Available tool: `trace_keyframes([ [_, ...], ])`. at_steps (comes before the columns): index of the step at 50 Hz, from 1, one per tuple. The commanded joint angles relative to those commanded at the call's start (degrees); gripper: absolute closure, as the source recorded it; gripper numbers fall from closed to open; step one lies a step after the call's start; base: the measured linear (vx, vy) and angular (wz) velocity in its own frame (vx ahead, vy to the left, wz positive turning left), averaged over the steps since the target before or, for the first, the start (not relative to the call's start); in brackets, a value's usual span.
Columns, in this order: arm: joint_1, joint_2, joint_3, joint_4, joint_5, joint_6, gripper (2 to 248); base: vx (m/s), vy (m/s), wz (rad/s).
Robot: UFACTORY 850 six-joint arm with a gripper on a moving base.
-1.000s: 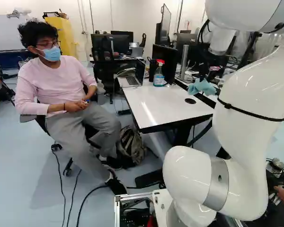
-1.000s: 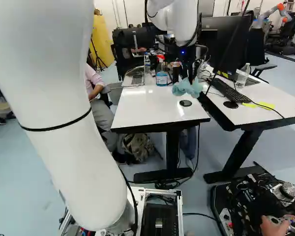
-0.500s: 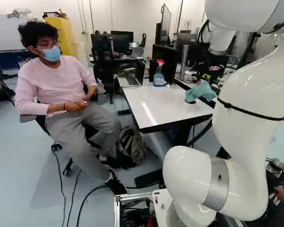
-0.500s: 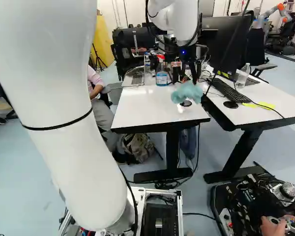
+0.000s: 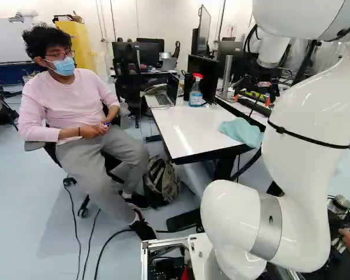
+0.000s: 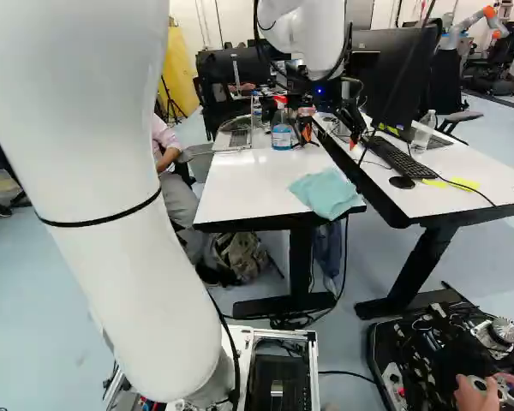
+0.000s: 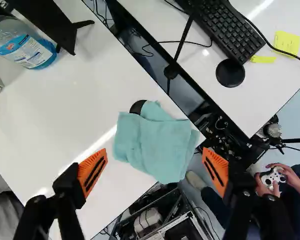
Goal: Clean the table with the green towel
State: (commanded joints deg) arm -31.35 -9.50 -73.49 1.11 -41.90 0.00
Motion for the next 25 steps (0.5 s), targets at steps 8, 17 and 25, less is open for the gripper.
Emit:
trace_keyframes([
  [8,0.00,0.00,0.00,0.00,0.00,0.00,3,0.000,0.000,0.000],
  [17,0.06,0.05,0.14,0.00,0.19,0.00,3,0.000,0.000,0.000],
  [25,0.27,0.22,0.60,-0.01,0.80,0.00,3,0.000,0.000,0.000],
])
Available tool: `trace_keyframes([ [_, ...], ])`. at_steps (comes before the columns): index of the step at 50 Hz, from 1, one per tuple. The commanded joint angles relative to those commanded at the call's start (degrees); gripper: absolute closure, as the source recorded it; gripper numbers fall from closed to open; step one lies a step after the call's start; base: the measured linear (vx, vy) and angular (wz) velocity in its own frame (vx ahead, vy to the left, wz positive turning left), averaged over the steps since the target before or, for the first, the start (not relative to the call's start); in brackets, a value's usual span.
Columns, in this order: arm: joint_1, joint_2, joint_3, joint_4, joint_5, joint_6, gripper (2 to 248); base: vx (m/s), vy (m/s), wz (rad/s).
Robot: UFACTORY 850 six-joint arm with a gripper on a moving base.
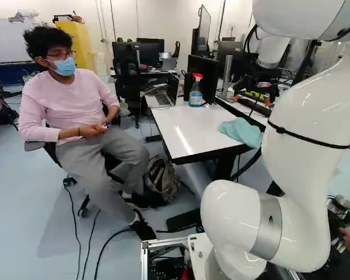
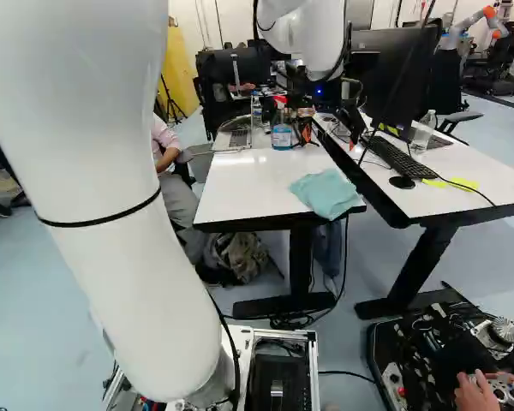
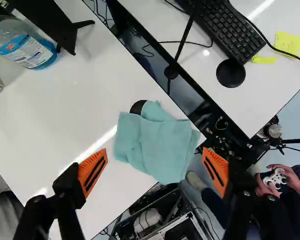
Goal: Clean the table with the green towel
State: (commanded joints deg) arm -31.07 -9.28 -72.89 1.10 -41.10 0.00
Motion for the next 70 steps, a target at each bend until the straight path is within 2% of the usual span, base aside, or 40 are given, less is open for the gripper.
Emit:
trace_keyframes([
  [17,0.90,0.73,1.97,-0.03,2.65,0.00,3,0.000,0.000,0.000],
  [35,2.55,2.07,5.56,-0.09,7.46,0.00,3,0.000,0.000,0.000],
  [53,4.90,3.98,10.70,-0.17,14.36,0.00,3,0.000,0.000,0.000],
  [70,7.80,6.35,17.05,-0.28,22.88,0.00,3,0.000,0.000,0.000],
])
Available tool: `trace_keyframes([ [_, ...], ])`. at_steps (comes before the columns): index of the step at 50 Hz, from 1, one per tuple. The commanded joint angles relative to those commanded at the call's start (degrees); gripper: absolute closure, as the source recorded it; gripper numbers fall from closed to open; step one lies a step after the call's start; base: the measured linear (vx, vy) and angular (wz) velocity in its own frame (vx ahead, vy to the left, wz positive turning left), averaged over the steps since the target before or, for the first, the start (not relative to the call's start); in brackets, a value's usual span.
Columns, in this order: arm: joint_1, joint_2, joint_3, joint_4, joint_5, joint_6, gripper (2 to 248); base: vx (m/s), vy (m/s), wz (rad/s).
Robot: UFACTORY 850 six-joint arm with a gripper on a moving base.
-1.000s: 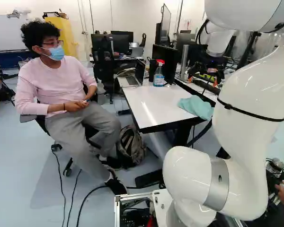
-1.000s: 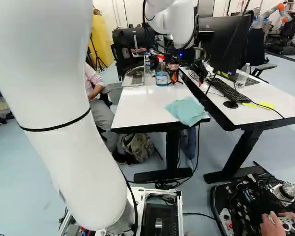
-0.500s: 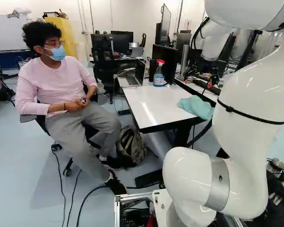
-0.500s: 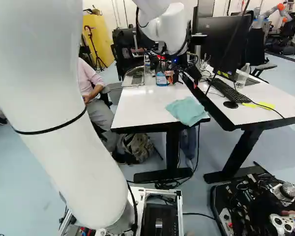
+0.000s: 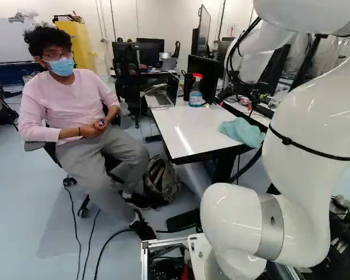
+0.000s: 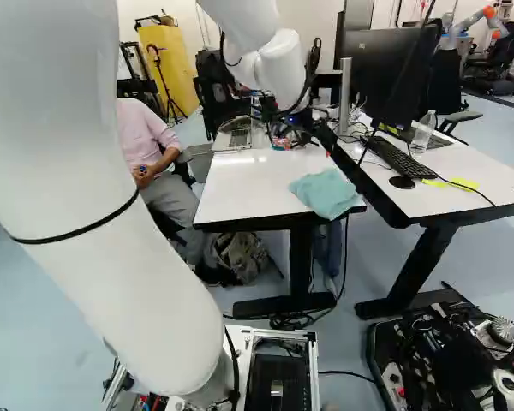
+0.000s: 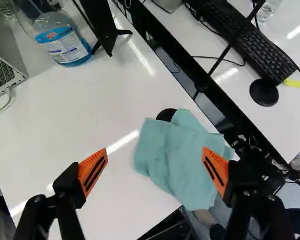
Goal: Clean the table with the green towel
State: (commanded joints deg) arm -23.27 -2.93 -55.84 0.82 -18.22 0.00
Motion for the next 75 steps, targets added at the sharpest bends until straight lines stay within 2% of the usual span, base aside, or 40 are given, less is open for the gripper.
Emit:
trace_keyframes([
  [20,4.19,3.41,9.16,-0.15,12.29,0.00,3,0.000,0.000,0.000],
  [51,11.86,9.65,25.92,-0.42,34.78,0.00,3,0.000,0.000,0.000],
  [75,16.56,13.47,36.17,-0.58,48.54,0.00,3,0.000,0.000,0.000],
])
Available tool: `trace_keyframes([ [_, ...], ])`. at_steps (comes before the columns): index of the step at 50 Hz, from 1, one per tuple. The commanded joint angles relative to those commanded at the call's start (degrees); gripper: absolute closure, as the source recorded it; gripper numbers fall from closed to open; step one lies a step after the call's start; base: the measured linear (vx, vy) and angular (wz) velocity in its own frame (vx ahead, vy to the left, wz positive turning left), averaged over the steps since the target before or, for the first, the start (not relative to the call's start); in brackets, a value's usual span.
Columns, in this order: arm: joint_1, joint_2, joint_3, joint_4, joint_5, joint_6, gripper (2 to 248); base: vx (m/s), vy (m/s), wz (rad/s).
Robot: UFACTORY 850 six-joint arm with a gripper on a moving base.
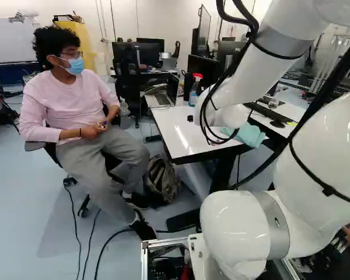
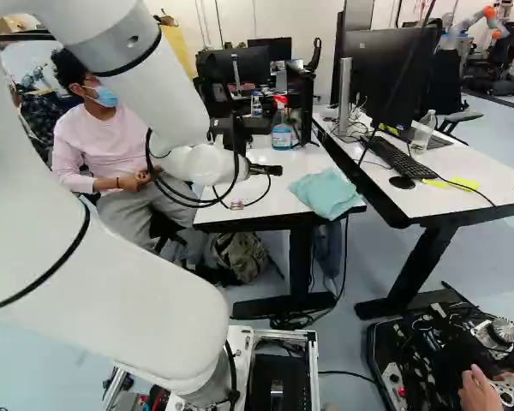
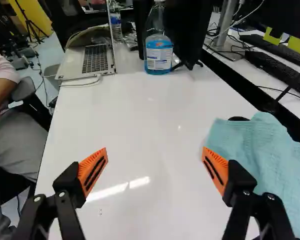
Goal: Clean the table with the green towel
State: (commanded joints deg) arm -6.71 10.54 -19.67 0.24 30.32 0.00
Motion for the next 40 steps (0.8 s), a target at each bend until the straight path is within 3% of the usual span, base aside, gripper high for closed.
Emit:
trace_keyframes([
  [40,5.12,4.17,11.18,-0.18,15.01,0.00,3,0.000,0.000,0.000],
])
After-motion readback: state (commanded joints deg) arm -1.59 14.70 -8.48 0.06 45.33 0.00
